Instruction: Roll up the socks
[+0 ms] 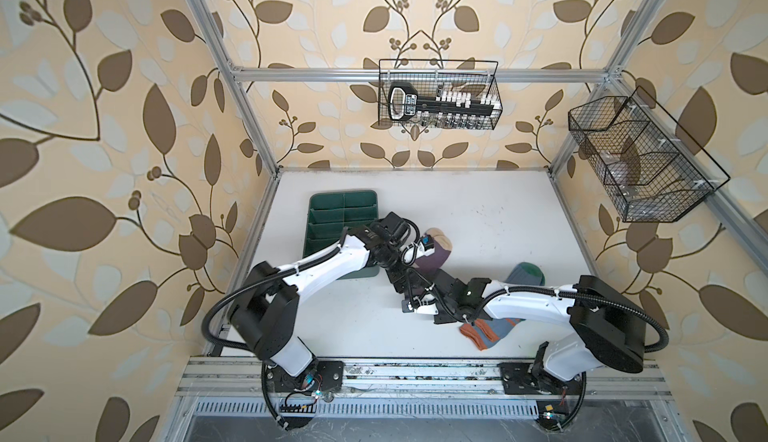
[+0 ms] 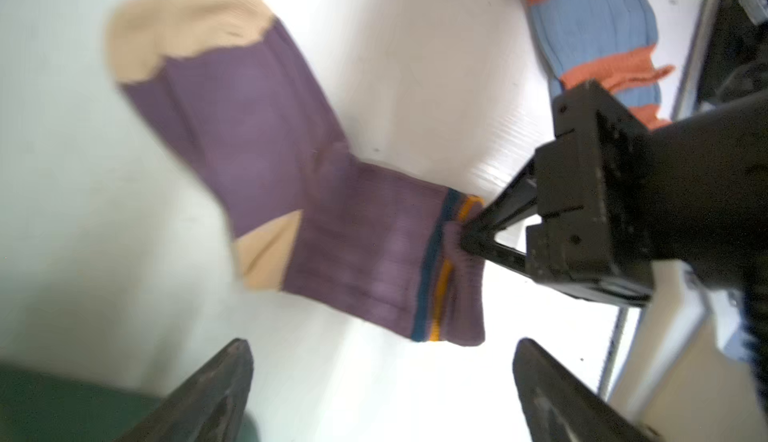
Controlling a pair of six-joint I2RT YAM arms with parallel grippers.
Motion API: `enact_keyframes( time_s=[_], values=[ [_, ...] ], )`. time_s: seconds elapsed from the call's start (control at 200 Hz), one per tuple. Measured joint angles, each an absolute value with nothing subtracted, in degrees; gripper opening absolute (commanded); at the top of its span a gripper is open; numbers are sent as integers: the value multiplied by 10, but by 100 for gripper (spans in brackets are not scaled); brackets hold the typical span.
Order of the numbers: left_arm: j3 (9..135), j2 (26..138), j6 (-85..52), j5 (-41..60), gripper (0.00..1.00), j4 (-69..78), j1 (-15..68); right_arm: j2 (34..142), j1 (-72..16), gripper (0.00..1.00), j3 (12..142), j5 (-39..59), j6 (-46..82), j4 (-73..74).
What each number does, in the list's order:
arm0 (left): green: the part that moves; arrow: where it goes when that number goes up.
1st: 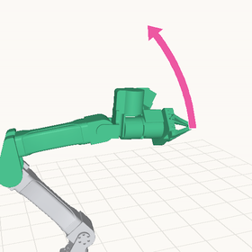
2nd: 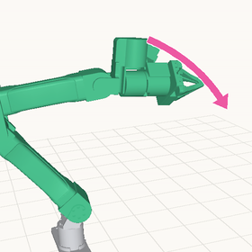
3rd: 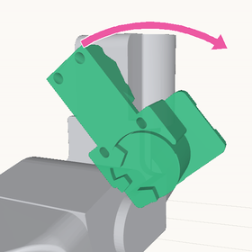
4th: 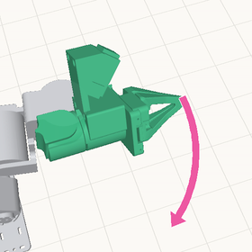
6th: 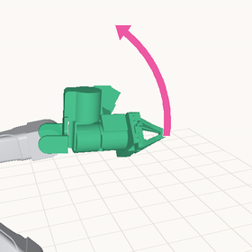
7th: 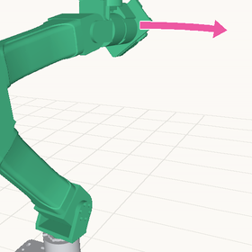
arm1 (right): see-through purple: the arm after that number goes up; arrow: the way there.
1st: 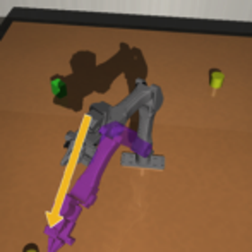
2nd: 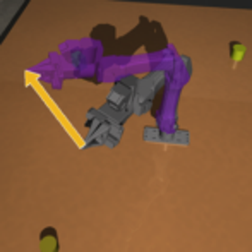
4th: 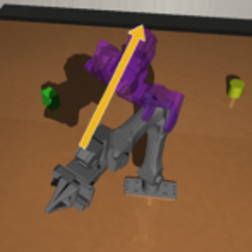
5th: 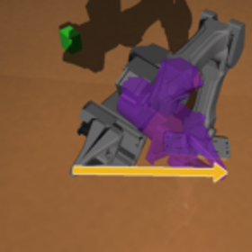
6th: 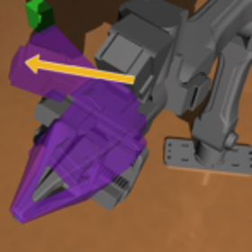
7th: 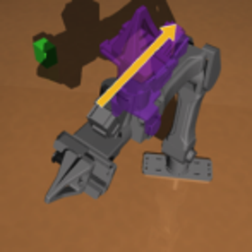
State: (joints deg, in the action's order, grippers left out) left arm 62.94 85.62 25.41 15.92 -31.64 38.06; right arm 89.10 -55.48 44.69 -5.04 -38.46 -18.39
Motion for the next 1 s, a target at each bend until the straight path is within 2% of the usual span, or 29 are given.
enact_keyframes(
  time_s=[0.225,0.315,0.47,0.64,0.72,0.815,1.0],
  values=[
    [479,629,199,-98,99,-156,359,901,-525,0,482,47,-361,-271],
    [457,554,187,-156,99,-144,339,919,-507,0,508,86,-357,-309],
    [525,484,175,-165,96,-213,313,969,-478,0,567,132,-353,-376],
    [593,427,216,-54,90,-289,327,1020,-448,0,619,182,-349,-434],
    [604,417,244,-15,88,-327,366,1037,-441,0,636,194,-347,-453],
    [601,435,281,-22,87,-361,439,1046,-433,0,645,204,-347,-463],
    [526,540,339,-133,87,-365,644,1065,-411,0,658,236,-347,-479]
  ],
)
